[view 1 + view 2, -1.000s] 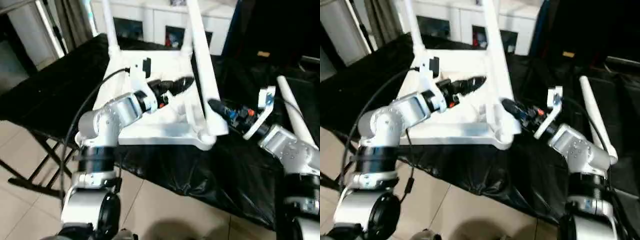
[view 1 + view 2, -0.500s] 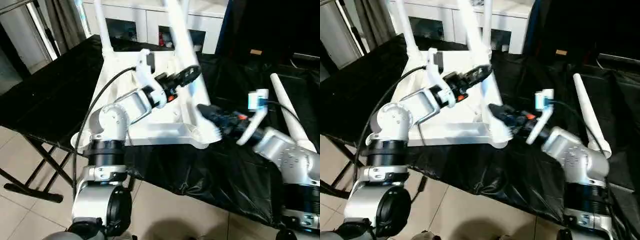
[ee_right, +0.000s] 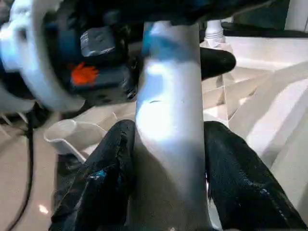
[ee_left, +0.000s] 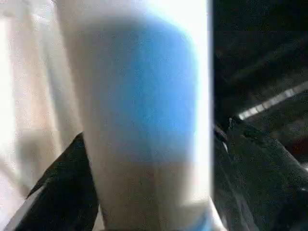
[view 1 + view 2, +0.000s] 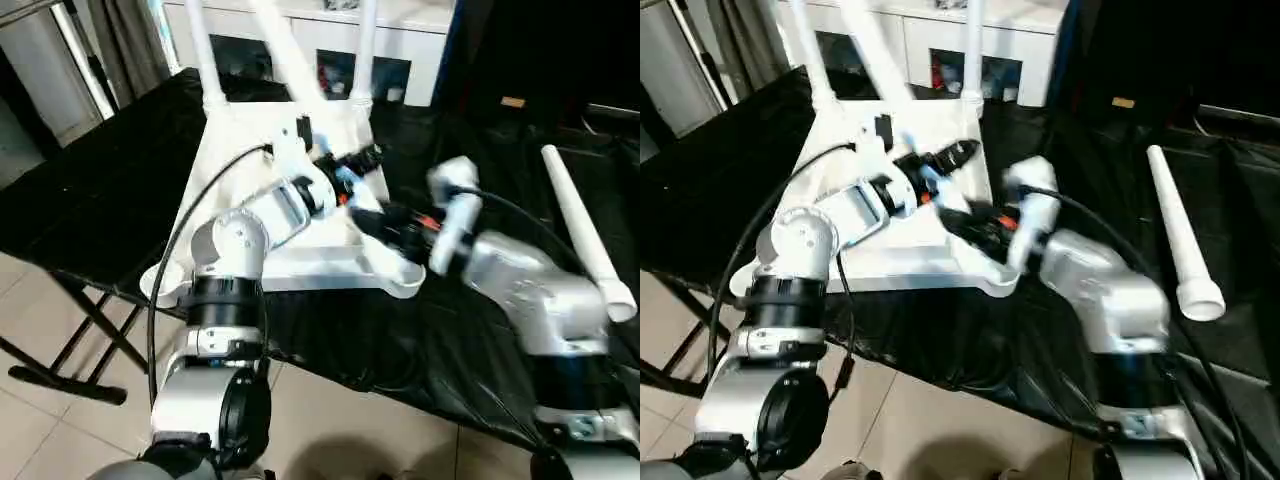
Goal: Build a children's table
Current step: Pick table leg
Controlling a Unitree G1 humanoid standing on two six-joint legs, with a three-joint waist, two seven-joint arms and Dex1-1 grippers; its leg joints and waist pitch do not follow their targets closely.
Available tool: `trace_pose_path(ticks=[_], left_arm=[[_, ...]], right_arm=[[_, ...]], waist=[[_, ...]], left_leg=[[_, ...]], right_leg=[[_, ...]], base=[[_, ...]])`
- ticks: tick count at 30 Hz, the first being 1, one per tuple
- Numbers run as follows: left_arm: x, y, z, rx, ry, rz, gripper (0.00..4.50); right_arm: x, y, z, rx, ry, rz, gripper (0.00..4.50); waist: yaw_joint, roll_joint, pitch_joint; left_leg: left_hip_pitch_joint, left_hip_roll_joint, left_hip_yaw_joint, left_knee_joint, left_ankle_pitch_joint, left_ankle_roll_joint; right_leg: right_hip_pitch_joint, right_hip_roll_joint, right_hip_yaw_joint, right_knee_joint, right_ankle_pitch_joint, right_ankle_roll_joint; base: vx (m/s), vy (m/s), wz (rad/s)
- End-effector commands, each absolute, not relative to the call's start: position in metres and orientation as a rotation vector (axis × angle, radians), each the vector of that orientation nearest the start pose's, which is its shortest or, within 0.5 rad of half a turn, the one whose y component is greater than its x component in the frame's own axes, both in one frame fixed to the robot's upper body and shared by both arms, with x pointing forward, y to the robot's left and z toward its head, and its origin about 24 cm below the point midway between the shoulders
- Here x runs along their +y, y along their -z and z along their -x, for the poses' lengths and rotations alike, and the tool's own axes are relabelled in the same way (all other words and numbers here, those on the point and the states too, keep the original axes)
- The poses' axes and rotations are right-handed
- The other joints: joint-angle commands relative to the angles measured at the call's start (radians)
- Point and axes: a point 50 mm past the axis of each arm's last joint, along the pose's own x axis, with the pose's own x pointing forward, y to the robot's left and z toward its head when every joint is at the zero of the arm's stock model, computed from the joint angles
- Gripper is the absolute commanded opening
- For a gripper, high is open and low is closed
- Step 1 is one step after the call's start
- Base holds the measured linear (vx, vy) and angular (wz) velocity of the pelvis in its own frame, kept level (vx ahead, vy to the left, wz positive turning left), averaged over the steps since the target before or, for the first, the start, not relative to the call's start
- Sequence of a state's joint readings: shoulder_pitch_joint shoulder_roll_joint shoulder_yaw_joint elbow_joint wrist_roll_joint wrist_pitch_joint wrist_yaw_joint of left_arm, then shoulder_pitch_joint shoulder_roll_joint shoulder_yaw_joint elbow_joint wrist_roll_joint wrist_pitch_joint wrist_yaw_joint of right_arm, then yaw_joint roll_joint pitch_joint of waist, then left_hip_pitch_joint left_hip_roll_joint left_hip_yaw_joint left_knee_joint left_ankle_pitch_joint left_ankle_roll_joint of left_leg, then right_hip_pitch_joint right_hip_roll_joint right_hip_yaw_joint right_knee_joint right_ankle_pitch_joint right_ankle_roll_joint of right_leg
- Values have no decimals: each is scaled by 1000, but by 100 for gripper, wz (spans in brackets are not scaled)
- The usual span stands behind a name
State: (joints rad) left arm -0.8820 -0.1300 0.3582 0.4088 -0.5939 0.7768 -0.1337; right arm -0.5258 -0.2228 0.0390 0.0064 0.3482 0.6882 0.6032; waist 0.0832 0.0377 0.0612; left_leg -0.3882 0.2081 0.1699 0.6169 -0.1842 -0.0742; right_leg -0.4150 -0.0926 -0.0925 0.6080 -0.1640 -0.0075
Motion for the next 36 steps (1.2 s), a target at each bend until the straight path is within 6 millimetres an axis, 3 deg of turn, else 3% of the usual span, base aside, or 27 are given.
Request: trace_pose_path(ticks=[1, 11, 14, 21, 22, 23, 28, 29, 30, 31, 33, 36], left_arm=[[48, -168, -370, 290, 556, 763, 371], [60, -168, -381, 248, 328, 731, 280], [59, -169, -381, 244, 334, 732, 242], [56, -173, -380, 209, 367, 726, 205], [55, -174, -380, 205, 377, 721, 199], [55, -174, -380, 202, 385, 716, 196], [63, -181, -383, 140, 476, 623, 190], [68, -183, -385, 123, 536, 596, 189], [70, -185, -385, 114, 584, 585, 189], [71, -186, -385, 110, 603, 582, 189], [71, -189, -381, 103, 729, 558, 188], [70, -192, -375, 106, 879, 558, 188]], right_arm=[[-97, -149, -319, 116, -848, -37, 188], [-79, -159, -322, 50, -757, 77, 188], [-78, -160, -321, 45, -753, 82, 188], [-81, -163, -324, 28, -724, 43, 188], [-82, -163, -324, 31, -724, 23, 244], [-83, -162, -324, 35, -724, 6, 258], [-99, -163, -323, 65, -801, -59, 288], [-109, -163, -321, 89, -869, -56, 302], [-116, -163, -319, 104, -918, -51, 302], [-118, -163, -319, 109, -937, -50, 305], [-127, -163, -317, 141, -1001, -73, 332], [-135, -163, -314, 173, -1082, -94, 345]], waist=[[-4, -10, -82], [-9, -1, -80], [-11, -1, -81], [-21, 3, -82], [-23, 6, -81], [-28, 5, -82], [-28, 3, -81], [-26, 1, -82], [-26, -11, -82], [-22, -3, -83], [-27, -5, -83], [-25, 1, -85]], left_leg=[[11, 8, -1, -70, -123, 35], [14, 8, -2, -73, -151, 21], [14, 7, -2, -73, -150, 21], [12, 6, -3, -72, -156, 21], [12, 5, -3, -72, -159, 21], [12, 5, -3, -72, -166, 24], [14, 6, -2, -72, -166, 42], [13, 2, -1, -69, -151, 50], [14, 3, 0, -70, -150, 56], [13, 6, -2, -69, -134, 60], [9, 5, 0, -66, -115, 63], [15, 6, 3, -64, -122, 75]], right_leg=[[65, -39, 39, -76, -199, -166], [63, -38, 41, -77, -194, -156], [64, -37, 41, -75, -173, -163], [68, -38, 41, -73, -147, -180], [68, -37, 40, -73, -148, -182], [69, -37, 40, -74, -151, -184], [70, -37, 40, -74, -158, -184], [72, -35, 39, -75, -147, -186], [74, -36, 41, -76, -148, -184], [74, -38, 42, -69, -134, -193], [75, -38, 42, -65, -107, -211], [73, -40, 42, -65, -109, -240]], base=[[0, 0, 0], [0, 0, 0], [0, 0, 0], [0, 0, 0], [0, 0, 0], [0, 0, 0], [0, 0, 0], [0, 0, 0], [0, 0, 0], [0, 0, 0], [0, 0, 0], [0, 0, 0]])
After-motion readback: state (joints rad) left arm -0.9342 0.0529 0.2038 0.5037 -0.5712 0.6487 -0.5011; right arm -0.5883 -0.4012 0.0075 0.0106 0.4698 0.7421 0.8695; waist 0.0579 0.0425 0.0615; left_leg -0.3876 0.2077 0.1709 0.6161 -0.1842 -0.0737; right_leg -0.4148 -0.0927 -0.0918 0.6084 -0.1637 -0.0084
